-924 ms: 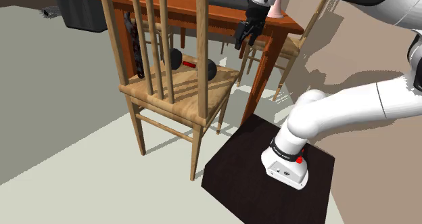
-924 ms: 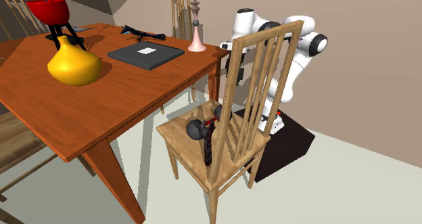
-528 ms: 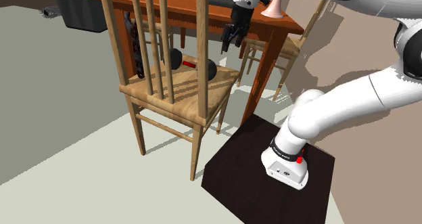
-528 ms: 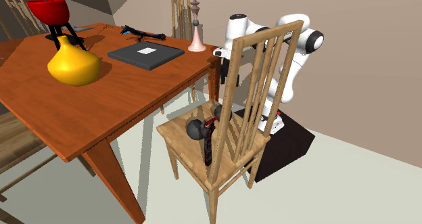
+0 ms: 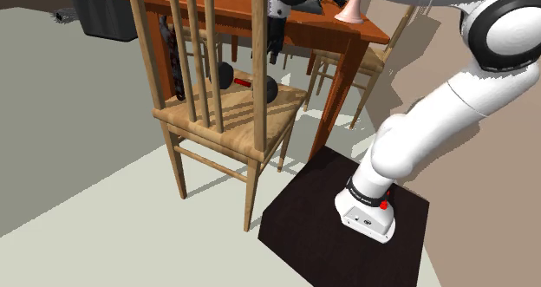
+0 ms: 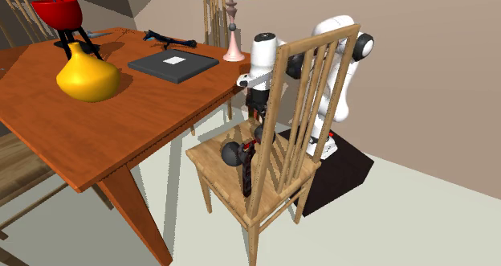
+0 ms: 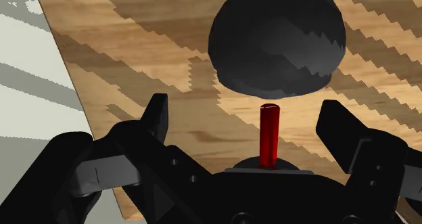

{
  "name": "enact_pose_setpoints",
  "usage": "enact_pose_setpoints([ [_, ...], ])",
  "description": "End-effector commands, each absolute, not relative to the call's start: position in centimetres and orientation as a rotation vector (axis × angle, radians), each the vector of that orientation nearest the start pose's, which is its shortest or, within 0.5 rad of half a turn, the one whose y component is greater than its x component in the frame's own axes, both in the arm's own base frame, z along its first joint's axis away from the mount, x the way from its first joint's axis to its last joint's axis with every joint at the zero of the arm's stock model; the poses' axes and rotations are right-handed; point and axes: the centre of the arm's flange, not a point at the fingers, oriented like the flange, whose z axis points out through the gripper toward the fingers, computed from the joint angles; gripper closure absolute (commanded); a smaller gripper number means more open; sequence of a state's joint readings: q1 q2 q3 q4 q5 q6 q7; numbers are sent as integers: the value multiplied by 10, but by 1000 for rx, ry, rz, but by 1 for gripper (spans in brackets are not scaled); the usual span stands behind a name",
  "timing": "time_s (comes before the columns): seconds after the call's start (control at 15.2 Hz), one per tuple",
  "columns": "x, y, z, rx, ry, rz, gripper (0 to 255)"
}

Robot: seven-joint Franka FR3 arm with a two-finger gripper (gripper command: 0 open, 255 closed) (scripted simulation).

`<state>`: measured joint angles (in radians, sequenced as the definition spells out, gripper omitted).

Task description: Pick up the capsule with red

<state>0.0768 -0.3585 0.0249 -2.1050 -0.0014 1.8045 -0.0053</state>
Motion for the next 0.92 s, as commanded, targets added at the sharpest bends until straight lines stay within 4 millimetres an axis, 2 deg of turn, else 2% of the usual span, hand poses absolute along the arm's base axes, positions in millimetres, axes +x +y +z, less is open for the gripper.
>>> enact_pose_setpoints([
  [0.0, 472, 59, 557, -3141, -231, -74, 0],
  [0.26, 513, 90, 536, -3133, -355, -40, 0],
  [0.79, 516, 92, 495, -3132, -363, -38, 0],
  [0.86, 516, 92, 495, -3132, -363, -38, 0],
])
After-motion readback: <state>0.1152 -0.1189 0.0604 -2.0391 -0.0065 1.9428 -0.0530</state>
